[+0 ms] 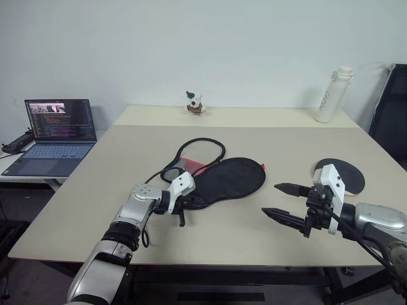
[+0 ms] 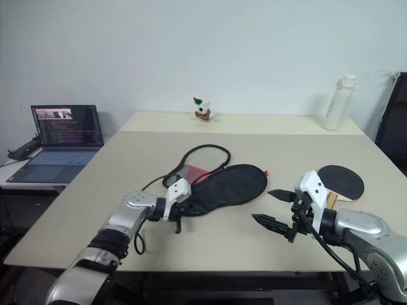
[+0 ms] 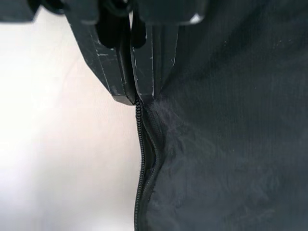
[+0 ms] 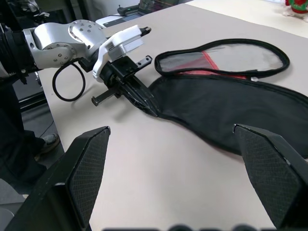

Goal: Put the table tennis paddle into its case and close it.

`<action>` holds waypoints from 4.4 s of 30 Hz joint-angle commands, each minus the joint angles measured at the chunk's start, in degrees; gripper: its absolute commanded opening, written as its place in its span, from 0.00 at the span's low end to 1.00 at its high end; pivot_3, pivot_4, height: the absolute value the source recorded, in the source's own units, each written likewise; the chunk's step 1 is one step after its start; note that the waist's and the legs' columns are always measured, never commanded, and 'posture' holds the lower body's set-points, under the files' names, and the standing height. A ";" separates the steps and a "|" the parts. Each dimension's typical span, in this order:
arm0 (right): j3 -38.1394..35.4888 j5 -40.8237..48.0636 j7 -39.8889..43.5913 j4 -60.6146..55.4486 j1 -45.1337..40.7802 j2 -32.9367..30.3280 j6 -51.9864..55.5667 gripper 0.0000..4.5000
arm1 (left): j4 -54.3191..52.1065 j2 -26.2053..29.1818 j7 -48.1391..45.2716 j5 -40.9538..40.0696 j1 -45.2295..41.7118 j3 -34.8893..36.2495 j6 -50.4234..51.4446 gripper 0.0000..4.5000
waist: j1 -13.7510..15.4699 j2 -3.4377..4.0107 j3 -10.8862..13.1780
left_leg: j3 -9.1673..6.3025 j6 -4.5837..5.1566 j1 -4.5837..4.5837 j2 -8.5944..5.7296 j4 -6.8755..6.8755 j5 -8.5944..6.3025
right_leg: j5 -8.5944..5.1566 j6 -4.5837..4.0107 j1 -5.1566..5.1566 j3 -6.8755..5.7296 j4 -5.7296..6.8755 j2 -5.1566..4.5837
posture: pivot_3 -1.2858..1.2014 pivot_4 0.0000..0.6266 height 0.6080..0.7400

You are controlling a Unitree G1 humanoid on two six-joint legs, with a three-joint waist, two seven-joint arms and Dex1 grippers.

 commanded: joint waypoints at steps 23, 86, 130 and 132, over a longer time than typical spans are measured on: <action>-2.86 0.02 -3.03 4.42 -0.44 -2.63 -0.40 1.00 | -12.04 -21.62 18.02 -5.06 -4.04 -0.12 18.98 0.39 | -0.54 -0.05 0.04 | 0.04 0.00 0.02 -0.02 0.06 0.00 | 0.03 0.07 0.00 0.04 0.01 0.03 | 0.52 0.24 1.00; 22.33 -15.44 7.90 46.01 -29.34 1.45 8.90 0.01 | -38.43 12.00 -1.02 -22.08 9.68 7.14 26.72 0.47 | -1.76 0.05 0.07 | 0.12 0.00 0.01 0.05 -0.10 0.00 | -0.02 -0.13 -0.23 0.12 0.13 0.07 | 0.52 0.24 1.00; -1.94 -33.47 -5.49 59.10 -32.96 0.43 4.63 1.00 | -34.25 11.20 -3.48 -21.64 8.54 4.80 20.88 0.47 | -1.69 0.09 0.11 | 0.19 -0.01 -0.04 0.04 -0.11 0.01 | -0.01 -0.15 -0.32 0.20 0.22 0.05 | 0.52 0.24 1.00; -6.49 -34.07 -13.20 53.16 -29.60 3.89 6.97 1.00 | -33.68 11.13 -4.13 -21.65 7.87 4.62 20.67 0.47 | -1.73 0.09 0.11 | 0.20 -0.01 -0.03 0.04 -0.11 0.01 | -0.01 -0.14 -0.33 0.23 0.27 0.06 | 0.52 0.24 1.00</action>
